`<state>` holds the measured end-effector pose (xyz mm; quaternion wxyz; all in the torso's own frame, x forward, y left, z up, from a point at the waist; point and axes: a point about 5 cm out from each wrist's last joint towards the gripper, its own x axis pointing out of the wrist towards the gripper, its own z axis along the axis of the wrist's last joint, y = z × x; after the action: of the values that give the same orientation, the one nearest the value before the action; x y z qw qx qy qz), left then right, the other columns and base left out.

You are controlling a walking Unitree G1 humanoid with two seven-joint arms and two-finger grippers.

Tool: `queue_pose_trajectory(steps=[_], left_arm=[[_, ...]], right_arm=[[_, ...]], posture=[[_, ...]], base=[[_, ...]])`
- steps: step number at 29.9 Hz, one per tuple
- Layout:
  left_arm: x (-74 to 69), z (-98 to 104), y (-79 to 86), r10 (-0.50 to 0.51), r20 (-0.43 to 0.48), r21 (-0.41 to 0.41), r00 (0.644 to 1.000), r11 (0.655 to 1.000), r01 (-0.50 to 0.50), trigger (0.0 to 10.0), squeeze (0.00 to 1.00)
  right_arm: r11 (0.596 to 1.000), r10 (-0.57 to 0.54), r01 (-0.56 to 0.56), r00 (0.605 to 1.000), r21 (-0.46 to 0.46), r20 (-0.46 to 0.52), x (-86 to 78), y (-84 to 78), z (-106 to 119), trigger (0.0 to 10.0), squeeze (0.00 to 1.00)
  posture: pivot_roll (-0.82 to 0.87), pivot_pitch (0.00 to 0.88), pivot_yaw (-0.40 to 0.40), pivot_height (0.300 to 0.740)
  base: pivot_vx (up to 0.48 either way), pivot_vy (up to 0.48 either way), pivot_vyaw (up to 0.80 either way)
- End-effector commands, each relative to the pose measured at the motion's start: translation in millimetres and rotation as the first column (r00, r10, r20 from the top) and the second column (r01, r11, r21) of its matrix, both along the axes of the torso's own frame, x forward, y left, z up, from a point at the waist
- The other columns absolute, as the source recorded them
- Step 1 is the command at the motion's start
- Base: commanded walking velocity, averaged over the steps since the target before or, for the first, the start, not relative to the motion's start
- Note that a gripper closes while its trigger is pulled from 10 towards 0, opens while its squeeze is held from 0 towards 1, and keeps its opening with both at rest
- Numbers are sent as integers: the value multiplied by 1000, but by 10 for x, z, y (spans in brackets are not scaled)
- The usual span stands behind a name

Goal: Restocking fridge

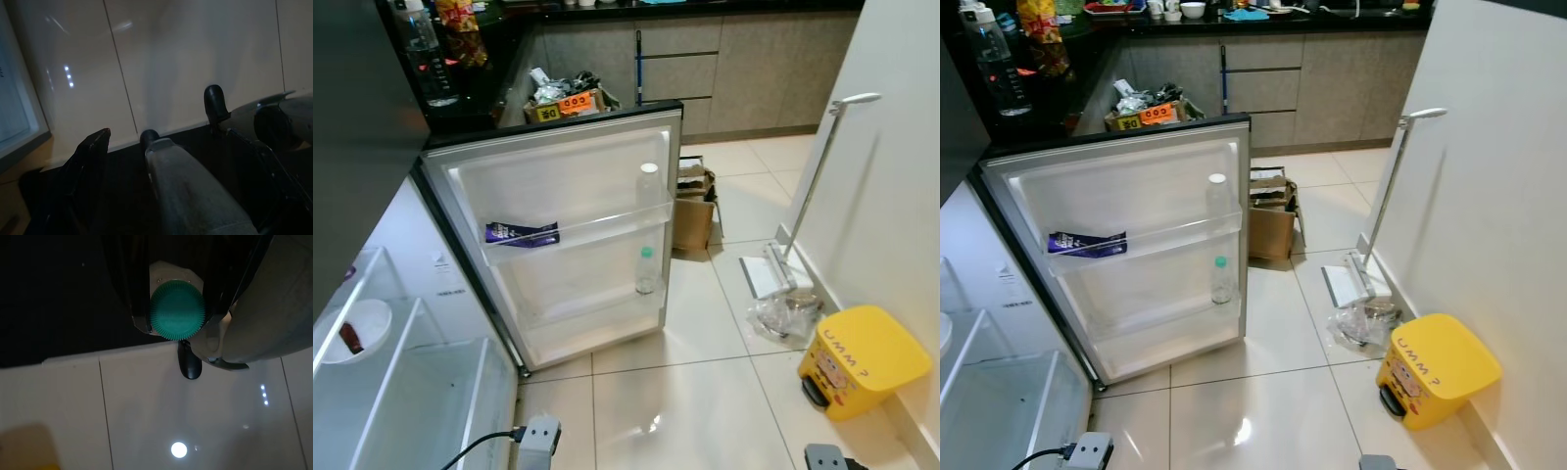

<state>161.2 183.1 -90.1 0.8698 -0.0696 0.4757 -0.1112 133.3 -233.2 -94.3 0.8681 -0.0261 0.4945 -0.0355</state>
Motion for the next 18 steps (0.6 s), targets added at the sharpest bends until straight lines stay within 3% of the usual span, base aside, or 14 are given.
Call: queue_pose_trajectory(steps=[1,14,18], left_arm=[[-36,-17,11,1,-16,11,1000,1000,-1,10000,0],[-53,-26,13,4,-19,26,1000,1000,-3,10000,0],[-58,-27,26,6,-21,33,1000,999,-5,10000,0]], right_arm=[[1000,29,-29,999,-3,15,38,-4,18,10000,0],[1000,19,-19,1000,0,12,5,-6,8,10000,0],[1000,7,-7,1000,-5,9,-8,-15,5,10000,0]], posture=[[-38,0,21,740],[-37,0,21,740],[-40,0,22,740]], base=[[0,0,794],[0,0,788],[0,0,122]])
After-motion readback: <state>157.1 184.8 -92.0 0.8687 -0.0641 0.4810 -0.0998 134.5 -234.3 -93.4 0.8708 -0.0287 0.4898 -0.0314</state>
